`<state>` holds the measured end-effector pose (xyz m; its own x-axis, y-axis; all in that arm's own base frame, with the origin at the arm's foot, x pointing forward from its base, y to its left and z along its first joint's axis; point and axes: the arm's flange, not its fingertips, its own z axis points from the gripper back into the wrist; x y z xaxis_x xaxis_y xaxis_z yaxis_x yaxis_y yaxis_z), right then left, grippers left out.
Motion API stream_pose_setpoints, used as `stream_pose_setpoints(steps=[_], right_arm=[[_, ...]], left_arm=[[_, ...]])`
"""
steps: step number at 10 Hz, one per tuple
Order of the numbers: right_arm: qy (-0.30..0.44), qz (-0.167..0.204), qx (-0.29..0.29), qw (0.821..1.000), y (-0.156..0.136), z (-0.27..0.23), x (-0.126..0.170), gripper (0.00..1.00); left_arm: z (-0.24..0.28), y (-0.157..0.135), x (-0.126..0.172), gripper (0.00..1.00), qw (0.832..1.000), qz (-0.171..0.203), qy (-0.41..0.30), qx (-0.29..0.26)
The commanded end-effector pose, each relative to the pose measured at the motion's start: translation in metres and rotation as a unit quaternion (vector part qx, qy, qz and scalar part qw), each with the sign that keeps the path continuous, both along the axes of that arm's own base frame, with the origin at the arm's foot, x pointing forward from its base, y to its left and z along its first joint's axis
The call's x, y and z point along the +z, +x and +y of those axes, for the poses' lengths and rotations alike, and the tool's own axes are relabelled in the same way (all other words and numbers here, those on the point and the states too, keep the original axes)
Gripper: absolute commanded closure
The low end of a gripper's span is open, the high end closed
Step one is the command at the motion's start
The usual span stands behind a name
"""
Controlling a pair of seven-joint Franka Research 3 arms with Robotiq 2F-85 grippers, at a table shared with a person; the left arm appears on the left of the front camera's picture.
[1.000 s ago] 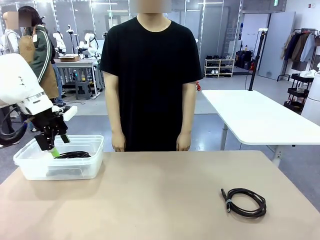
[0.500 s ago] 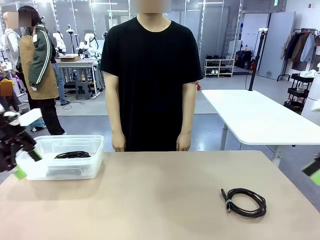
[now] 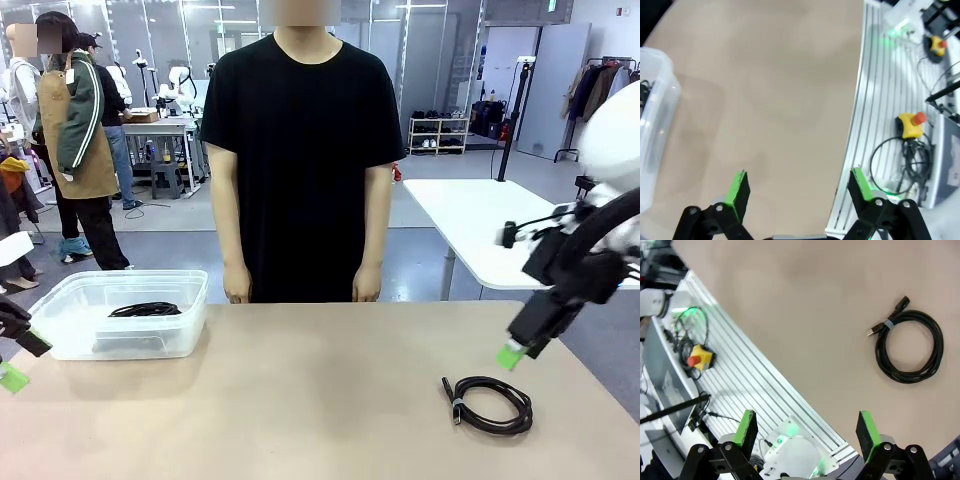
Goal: Organize and store the cables.
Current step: Place the USB Extension Cable into the Organizing box.
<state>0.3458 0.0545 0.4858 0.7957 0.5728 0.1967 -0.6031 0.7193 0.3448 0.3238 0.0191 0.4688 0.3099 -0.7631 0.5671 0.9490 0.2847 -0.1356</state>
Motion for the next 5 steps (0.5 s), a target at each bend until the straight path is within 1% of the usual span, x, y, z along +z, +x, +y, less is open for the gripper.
stream_pose_setpoints(steps=[1,2,3,4,5], right_arm=[[-0.049,0.020,-0.042,0.998,0.017,0.021,-0.023,0.00],[-0.080,0.021,-0.073,0.994,0.030,0.032,-0.043,0.00],[-0.100,0.005,-0.100,0.990,0.037,0.036,-0.057,0.00],[-0.116,-0.047,-0.133,0.983,0.047,0.038,-0.076,0.00],[-0.138,-0.084,-0.154,0.975,0.052,0.040,-0.099,0.00]], left_arm=[[-0.007,-0.005,-0.004,0.00,1.000,-0.014,-0.019,0.001],[-0.012,-0.005,-0.009,0.00,1.000,-0.009,-0.020,-0.011],[-0.001,-0.002,0.002,0.00,1.000,-0.003,-0.005,0.001],[-0.001,-0.002,0.002,0.00,1.000,-0.003,-0.005,0.001],[-0.001,-0.002,0.002,0.00,1.000,-0.003,-0.005,0.001]])
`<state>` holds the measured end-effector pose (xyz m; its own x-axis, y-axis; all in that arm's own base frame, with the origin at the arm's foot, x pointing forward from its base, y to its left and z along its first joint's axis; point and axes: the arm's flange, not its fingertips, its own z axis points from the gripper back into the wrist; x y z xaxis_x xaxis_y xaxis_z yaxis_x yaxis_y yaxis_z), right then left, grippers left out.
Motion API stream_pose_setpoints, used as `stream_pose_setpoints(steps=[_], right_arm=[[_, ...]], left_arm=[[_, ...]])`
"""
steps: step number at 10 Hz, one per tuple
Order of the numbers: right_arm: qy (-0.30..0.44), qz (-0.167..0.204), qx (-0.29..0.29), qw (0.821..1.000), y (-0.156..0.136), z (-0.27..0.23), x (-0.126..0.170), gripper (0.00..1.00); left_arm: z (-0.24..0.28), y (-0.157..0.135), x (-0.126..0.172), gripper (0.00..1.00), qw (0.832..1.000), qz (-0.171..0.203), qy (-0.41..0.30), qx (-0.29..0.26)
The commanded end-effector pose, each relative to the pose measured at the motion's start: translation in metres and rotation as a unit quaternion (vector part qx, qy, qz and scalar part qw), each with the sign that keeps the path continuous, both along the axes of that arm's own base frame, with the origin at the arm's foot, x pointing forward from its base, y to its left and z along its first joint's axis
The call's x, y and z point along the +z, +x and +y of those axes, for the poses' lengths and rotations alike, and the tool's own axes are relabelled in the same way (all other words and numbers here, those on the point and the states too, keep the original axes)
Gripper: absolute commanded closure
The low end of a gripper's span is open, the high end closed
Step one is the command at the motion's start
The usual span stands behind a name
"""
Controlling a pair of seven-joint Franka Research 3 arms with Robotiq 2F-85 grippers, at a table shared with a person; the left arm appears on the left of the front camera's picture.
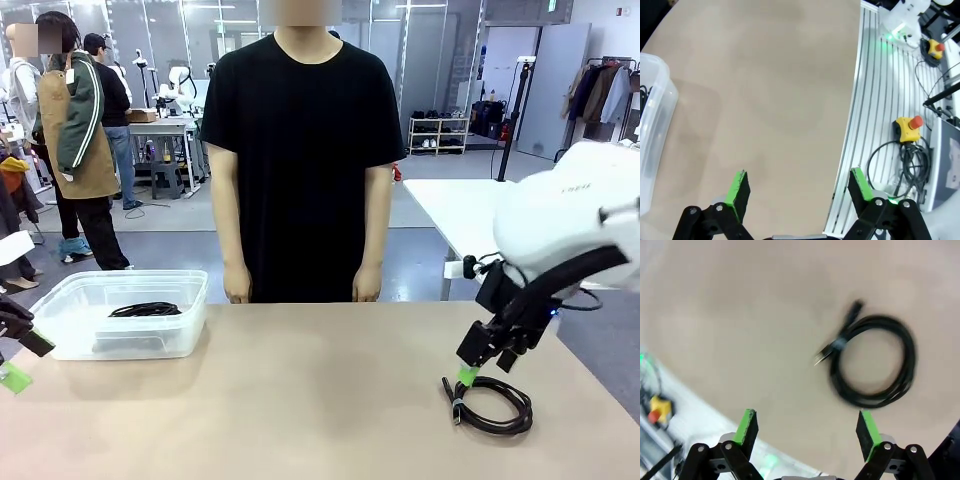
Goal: Organize and store the cables.
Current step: Place the USB Extension Cable into the Organizing box.
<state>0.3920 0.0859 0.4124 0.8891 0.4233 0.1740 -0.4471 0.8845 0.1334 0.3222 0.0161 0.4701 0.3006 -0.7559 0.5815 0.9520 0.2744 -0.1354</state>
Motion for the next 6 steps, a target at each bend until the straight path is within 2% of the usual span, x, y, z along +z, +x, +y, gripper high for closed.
stream_pose_setpoints(steps=[1,2,3,5,6], right_arm=[[-0.042,-0.054,-0.050,0.996,0.008,0.009,-0.038,0.00],[-0.040,-0.076,-0.058,0.995,0.010,0.011,-0.051,0.00],[-0.036,-0.083,-0.059,0.994,0.015,0.014,-0.063,0.00],[-0.043,-0.086,-0.059,0.994,0.022,0.018,-0.083,0.00],[-0.040,-0.069,-0.056,0.995,0.025,0.020,-0.094,0.00]], left_arm=[[0.002,-0.001,0.000,0.00,1.000,0.000,0.003,0.005],[0.002,-0.001,0.000,0.00,1.000,0.000,0.003,0.005],[0.002,-0.001,0.000,0.00,1.000,0.000,0.003,0.005],[0.002,-0.001,0.000,0.00,1.000,0.000,0.003,0.005],[0.002,-0.001,0.000,0.00,1.000,0.000,0.003,0.005]])
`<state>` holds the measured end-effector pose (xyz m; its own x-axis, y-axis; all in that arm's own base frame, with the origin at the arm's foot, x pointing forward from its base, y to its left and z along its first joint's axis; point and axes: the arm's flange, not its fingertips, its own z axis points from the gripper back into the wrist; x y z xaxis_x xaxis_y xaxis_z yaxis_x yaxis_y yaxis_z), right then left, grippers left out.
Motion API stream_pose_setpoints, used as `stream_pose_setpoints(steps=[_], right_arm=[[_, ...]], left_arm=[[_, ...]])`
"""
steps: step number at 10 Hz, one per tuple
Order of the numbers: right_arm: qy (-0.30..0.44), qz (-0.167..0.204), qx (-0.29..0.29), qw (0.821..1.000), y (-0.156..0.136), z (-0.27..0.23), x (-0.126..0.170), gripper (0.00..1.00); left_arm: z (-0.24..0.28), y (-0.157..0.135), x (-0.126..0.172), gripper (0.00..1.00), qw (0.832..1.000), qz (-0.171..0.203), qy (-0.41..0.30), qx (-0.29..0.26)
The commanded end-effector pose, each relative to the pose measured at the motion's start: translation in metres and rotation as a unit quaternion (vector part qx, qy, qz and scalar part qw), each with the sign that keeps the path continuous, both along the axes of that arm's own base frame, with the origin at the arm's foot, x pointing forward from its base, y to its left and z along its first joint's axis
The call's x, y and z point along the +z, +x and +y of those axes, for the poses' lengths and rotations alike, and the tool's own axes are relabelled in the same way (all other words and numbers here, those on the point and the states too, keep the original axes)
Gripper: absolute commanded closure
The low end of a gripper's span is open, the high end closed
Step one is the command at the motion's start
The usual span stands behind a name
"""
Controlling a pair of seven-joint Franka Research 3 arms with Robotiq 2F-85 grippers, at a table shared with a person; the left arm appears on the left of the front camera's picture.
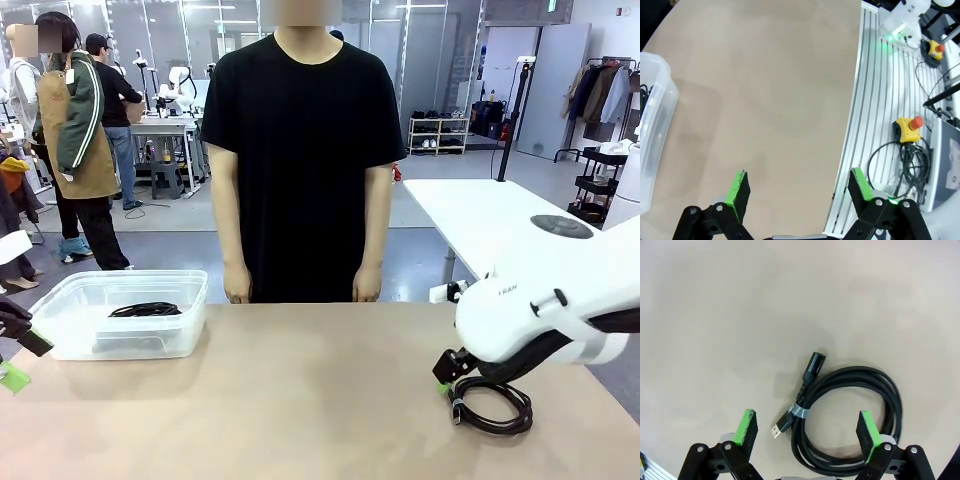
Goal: Organize and store the cables.
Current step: Place the USB Extension Cable into the Organizing box.
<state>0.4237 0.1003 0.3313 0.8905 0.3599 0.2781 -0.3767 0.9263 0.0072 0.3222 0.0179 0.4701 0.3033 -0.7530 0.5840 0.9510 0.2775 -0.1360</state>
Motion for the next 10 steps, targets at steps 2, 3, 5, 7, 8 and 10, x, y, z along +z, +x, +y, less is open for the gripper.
stream_pose_setpoints(steps=[2,3,5,7,8,10], right_arm=[[-0.006,0.022,-0.001,1.000,-0.012,0.011,-0.019,0.00],[-0.010,0.031,-0.002,0.999,-0.009,0.012,-0.022,0.00],[-0.020,0.038,0.007,0.999,-0.008,0.015,-0.030,0.07],[-0.024,0.034,0.009,0.999,-0.003,0.014,-0.034,0.53],[-0.027,0.035,0.011,0.999,-0.002,0.014,-0.035,0.84],[-0.030,0.033,0.014,0.999,-0.002,0.013,-0.031,1.00]], left_arm=[[0.001,-0.001,0.000,0.00,1.000,0.000,0.005,0.004],[0.001,-0.001,0.000,0.00,1.000,0.000,0.005,0.004],[0.001,-0.001,0.000,0.00,1.000,0.000,0.005,0.004],[0.001,-0.001,0.000,0.00,1.000,0.000,0.005,0.004],[0.001,-0.001,0.000,0.00,1.000,0.000,0.005,0.004],[0.001,-0.001,0.000,0.00,1.000,0.000,0.005,0.004]])
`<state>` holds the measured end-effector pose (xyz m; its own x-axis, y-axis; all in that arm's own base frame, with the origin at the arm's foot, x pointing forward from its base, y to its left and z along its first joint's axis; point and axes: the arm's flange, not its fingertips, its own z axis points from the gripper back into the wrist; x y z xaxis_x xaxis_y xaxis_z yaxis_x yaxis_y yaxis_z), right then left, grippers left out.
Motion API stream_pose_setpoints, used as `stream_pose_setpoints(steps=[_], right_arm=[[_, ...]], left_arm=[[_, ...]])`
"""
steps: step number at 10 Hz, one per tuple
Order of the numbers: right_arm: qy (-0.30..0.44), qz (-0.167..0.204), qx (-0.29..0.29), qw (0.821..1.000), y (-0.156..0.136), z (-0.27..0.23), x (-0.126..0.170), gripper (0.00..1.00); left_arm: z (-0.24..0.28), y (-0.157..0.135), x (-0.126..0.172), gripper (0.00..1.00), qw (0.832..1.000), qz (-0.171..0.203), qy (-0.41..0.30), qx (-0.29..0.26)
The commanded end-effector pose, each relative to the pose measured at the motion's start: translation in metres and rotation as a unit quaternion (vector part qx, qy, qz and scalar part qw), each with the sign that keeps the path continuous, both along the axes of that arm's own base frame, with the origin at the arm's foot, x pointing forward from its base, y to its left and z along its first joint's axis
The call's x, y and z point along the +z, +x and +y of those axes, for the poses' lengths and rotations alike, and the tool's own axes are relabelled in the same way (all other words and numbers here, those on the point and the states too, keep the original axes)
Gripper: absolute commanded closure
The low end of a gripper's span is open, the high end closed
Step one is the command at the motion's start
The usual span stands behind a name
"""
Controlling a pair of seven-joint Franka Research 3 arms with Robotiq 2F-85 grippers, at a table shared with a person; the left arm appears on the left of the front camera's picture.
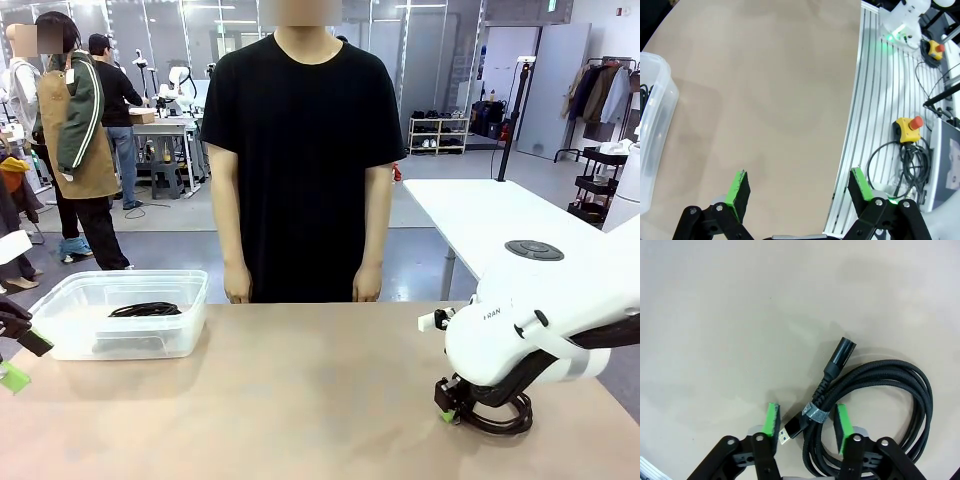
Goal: Organize and store the cables.
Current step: Place the USB Extension Cable into the Organizing box.
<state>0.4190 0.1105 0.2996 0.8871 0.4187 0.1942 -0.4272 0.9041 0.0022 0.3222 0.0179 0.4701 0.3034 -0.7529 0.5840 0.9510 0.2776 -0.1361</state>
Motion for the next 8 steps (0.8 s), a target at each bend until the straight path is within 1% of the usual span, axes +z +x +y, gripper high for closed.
stream_pose_setpoints(steps=[1,2,3,4,5,6,7,8], right_arm=[[-0.012,-0.008,-0.015,1.000,0.003,0.003,0.002,1.00],[-0.014,-0.014,-0.015,1.000,0.003,0.003,0.004,0.96],[-0.016,-0.015,-0.017,1.000,0.004,0.003,0.005,1.00],[-0.016,-0.017,-0.018,1.000,0.005,0.003,0.009,1.00],[-0.011,-0.025,-0.010,1.000,0.004,0.004,0.021,1.00],[-0.006,-0.035,0.017,0.999,-0.001,0.010,0.038,1.00],[-0.008,-0.032,0.062,0.998,-0.008,0.020,0.059,1.00],[0.000,-0.038,0.102,0.994,-0.014,0.032,0.082,1.00]], left_arm=[[0.001,-0.001,0.000,0.00,1.000,0.000,0.005,0.004],[0.001,-0.001,0.000,0.00,1.000,0.000,0.005,0.004],[0.001,-0.001,0.000,0.00,1.000,0.000,0.005,0.004],[0.001,-0.001,0.000,0.00,1.000,0.000,0.005,0.004],[0.001,-0.001,0.000,0.00,1.000,0.000,0.005,0.004],[0.001,-0.001,0.000,0.00,1.000,0.000,0.005,0.004],[0.001,-0.001,0.000,0.00,1.000,0.000,0.005,0.004],[0.001,-0.001,0.000,0.00,1.000,0.000,0.005,0.004]])
